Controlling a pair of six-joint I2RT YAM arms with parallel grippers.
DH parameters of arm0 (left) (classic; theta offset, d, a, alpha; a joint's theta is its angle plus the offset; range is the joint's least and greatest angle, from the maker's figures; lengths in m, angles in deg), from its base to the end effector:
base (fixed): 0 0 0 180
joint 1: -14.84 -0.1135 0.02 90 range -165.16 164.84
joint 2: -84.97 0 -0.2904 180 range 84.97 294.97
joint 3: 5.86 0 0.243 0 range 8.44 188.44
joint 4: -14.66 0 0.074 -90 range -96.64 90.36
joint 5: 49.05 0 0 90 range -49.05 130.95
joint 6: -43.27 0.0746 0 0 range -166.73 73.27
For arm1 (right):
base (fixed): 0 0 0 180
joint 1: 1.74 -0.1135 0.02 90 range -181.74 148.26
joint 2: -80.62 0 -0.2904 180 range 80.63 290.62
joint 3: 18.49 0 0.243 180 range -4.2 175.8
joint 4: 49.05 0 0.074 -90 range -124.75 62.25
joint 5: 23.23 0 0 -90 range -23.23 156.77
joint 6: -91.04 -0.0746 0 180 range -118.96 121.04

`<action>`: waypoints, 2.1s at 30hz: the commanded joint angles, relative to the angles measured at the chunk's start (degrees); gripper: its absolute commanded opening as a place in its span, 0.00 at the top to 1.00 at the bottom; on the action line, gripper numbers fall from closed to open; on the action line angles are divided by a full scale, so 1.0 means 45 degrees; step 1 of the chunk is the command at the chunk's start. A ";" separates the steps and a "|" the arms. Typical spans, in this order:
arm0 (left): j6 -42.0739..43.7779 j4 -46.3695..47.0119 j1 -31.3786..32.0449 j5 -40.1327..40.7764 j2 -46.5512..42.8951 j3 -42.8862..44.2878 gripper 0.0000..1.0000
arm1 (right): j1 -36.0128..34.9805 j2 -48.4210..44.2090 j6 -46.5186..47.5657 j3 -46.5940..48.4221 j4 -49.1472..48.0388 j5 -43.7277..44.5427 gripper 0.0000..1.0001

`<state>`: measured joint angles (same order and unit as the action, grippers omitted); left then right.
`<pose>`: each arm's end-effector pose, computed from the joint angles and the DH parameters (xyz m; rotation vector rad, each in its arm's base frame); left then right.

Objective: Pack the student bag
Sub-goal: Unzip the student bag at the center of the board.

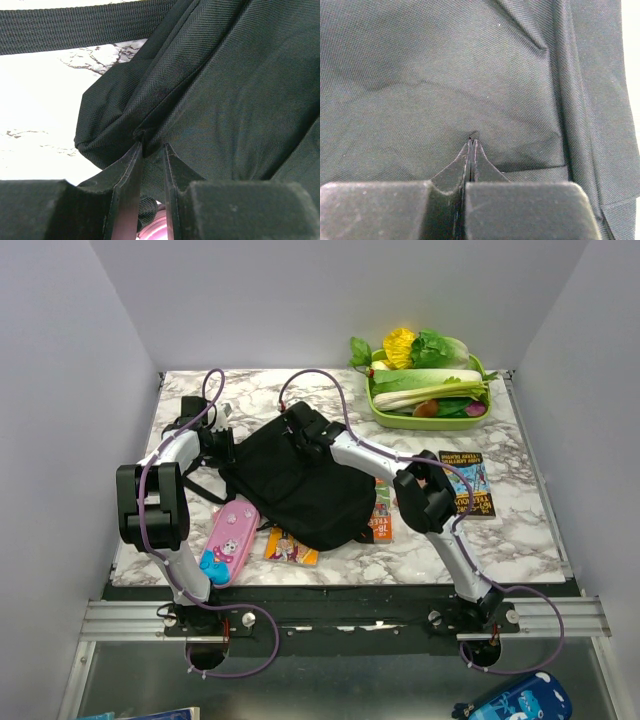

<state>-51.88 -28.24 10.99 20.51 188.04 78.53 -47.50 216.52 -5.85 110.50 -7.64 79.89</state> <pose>0.3852 -0.0002 0.1920 -0.0860 2.6128 -0.4783 0.4079 0.3946 0.1768 -0.6962 2.2874 0.1570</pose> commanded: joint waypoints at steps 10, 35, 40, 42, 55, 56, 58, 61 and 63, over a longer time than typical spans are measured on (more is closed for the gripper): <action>0.0148 -0.0500 0.0271 -0.0749 -0.0267 0.0012 0.75 | 0.0618 -0.0784 0.0147 -0.1346 -0.1473 0.0776 0.99; -0.1297 0.0593 0.0818 -0.0651 -0.0676 -0.0886 1.00 | -0.0436 -0.2133 -0.2471 -0.1661 -0.2022 -0.1842 0.99; -0.1473 0.0653 0.0818 -0.0710 -0.0989 -0.1024 1.00 | -0.0866 -0.1781 -0.2472 -0.1113 -0.1592 -0.2057 0.99; -0.1532 0.0672 0.0838 -0.0807 -0.1009 -0.1043 1.00 | -0.1062 -0.1723 -0.2491 -0.1054 -0.1572 -0.2154 0.99; -0.2274 0.1004 0.1170 -0.0846 -0.1263 -0.1102 1.00 | -0.1999 -0.1235 -0.2530 0.0079 -0.1279 -0.3814 0.99; -0.2371 0.0965 0.1170 -0.0943 -0.1244 -0.1024 1.00 | -0.2038 -0.1215 -0.2511 0.0098 -0.1298 -0.4008 0.99; -0.2488 0.0926 0.1170 -0.1080 -0.1224 -0.0965 1.00 | -0.2058 -0.1020 -0.2569 0.0234 -0.1143 -0.4419 0.99; -0.2645 0.0945 0.1170 -0.1335 -0.1282 -0.0926 1.00 | -0.2078 -0.0824 -0.2724 0.0100 -0.1005 -0.4537 0.99; -0.2781 0.1023 0.1170 -0.1452 -0.1399 -0.0984 1.00 | -0.2078 -0.0669 -0.2842 0.0234 -0.1084 -0.5158 0.99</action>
<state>-61.36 -24.11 14.64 20.46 183.95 73.96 -54.91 211.19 -16.32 109.03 -10.29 65.36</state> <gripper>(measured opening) 0.010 0.012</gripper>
